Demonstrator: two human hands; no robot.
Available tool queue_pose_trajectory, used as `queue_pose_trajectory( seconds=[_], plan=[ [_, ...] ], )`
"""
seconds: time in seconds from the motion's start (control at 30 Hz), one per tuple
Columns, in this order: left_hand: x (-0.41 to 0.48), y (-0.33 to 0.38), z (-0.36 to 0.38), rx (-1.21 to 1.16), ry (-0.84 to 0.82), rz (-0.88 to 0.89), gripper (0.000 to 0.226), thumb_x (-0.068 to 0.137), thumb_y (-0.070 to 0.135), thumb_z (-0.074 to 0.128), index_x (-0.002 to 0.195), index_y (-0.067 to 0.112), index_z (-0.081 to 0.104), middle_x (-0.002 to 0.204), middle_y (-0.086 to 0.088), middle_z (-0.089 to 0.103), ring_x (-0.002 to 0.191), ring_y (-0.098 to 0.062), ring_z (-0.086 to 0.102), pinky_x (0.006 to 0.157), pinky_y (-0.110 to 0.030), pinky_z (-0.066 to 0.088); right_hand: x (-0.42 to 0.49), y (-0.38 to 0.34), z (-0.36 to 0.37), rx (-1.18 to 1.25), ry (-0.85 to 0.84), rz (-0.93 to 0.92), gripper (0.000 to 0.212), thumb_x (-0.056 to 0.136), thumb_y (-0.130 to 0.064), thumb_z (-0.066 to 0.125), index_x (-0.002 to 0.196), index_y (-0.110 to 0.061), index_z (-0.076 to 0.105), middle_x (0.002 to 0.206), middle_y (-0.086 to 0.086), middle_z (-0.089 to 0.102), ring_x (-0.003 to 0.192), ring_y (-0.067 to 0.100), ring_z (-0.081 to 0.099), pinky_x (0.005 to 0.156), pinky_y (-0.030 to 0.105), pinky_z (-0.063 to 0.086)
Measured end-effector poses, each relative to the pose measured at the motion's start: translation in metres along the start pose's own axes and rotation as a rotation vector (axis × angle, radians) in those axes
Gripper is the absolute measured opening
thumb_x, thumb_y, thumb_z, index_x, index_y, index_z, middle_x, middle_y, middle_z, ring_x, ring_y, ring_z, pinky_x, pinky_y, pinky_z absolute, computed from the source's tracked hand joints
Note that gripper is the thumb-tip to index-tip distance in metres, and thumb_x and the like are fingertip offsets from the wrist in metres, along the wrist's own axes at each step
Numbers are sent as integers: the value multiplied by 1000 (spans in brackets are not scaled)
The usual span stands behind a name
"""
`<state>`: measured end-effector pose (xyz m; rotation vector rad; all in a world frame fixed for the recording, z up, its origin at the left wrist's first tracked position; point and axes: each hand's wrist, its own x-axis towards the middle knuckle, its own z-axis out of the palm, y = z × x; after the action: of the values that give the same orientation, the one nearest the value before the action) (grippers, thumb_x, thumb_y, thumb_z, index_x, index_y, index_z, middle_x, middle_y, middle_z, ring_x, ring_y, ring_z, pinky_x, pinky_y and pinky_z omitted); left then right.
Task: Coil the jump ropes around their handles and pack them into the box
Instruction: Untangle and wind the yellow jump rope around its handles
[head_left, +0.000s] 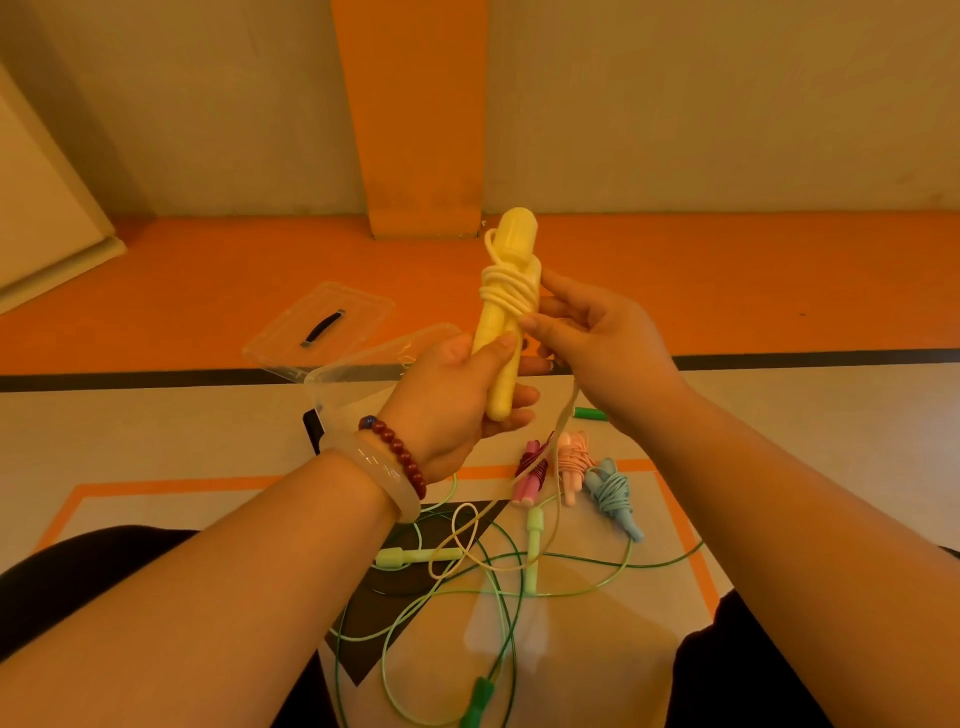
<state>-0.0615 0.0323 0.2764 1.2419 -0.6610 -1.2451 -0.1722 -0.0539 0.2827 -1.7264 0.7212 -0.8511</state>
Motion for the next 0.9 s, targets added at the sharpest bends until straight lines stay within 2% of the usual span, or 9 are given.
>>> queue_pose_trajectory(
  seconds=[0.1, 0.17, 0.27, 0.33, 0.47, 0.57, 0.67, 0.77, 0.9],
  plan=[
    [2, 1, -1, -154, -42, -16, 17, 102, 20, 43, 106, 10, 56, 82, -4, 69, 50, -6, 50, 44, -16, 42, 2, 1, -5, 96, -37, 27, 34, 91, -12, 61, 115, -36, 59, 94, -6, 74, 67, 4, 62, 63, 19, 51],
    [2, 2, -1, -224, -72, -23, 18, 101, 19, 43, 106, 9, 57, 80, -4, 70, 49, -6, 48, 42, -15, 39, 4, 2, -7, 132, -50, 76, 27, 90, -13, 62, 113, -28, 63, 88, -2, 74, 68, 5, 64, 61, 18, 51],
    [4, 4, -3, -312, -101, -25, 22, 101, 20, 41, 106, 7, 58, 81, -5, 68, 47, -4, 46, 41, -13, 36, 5, 5, -12, 15, -41, 125, 11, 90, -21, 63, 96, -17, 72, 68, -6, 68, 58, 5, 55, 57, 20, 46],
    [4, 6, -5, -357, -119, -38, 23, 101, 21, 40, 105, 6, 57, 77, -3, 65, 46, -3, 43, 40, -12, 34, 6, 8, -14, -56, -6, 133, 15, 90, -24, 63, 82, -14, 71, 58, -9, 59, 55, 7, 45, 55, 23, 39],
    [3, 8, -9, -436, -194, -149, 28, 99, 31, 40, 105, 7, 54, 68, 2, 50, 41, -1, 37, 35, -9, 28, 5, 9, -10, -24, 3, 112, 17, 91, -25, 62, 76, -20, 68, 57, -10, 53, 56, 8, 41, 55, 22, 36],
    [4, 8, -10, -485, -212, -206, 36, 90, 43, 46, 100, 9, 54, 61, 4, 46, 34, -1, 34, 30, -8, 25, 5, 9, -6, 61, -24, 122, 17, 92, -22, 60, 77, -18, 68, 55, -10, 52, 53, 6, 40, 52, 18, 34],
    [3, 7, -11, -531, -224, -233, 37, 78, 43, 51, 94, 9, 54, 59, 4, 44, 31, -2, 33, 28, -8, 23, 5, 9, -5, 124, -69, 138, 18, 94, -18, 56, 81, -13, 67, 56, -9, 53, 49, 3, 38, 50, 17, 33],
    [2, 6, -13, -543, -265, -286, 35, 79, 43, 51, 91, 11, 54, 56, 5, 44, 29, -2, 35, 27, -7, 23, 5, 14, -5, 168, -152, 132, 16, 94, -22, 54, 99, -15, 68, 62, -7, 56, 51, 4, 39, 52, 19, 33],
    [0, 10, -15, -478, -302, -351, 37, 79, 45, 51, 89, 9, 56, 56, 4, 44, 30, -2, 36, 27, -6, 22, 6, 21, -10, 379, -303, 137, 25, 89, -30, 58, 110, -18, 66, 75, 12, 40, 50, 5, 34, 49, 20, 27]
  ],
)
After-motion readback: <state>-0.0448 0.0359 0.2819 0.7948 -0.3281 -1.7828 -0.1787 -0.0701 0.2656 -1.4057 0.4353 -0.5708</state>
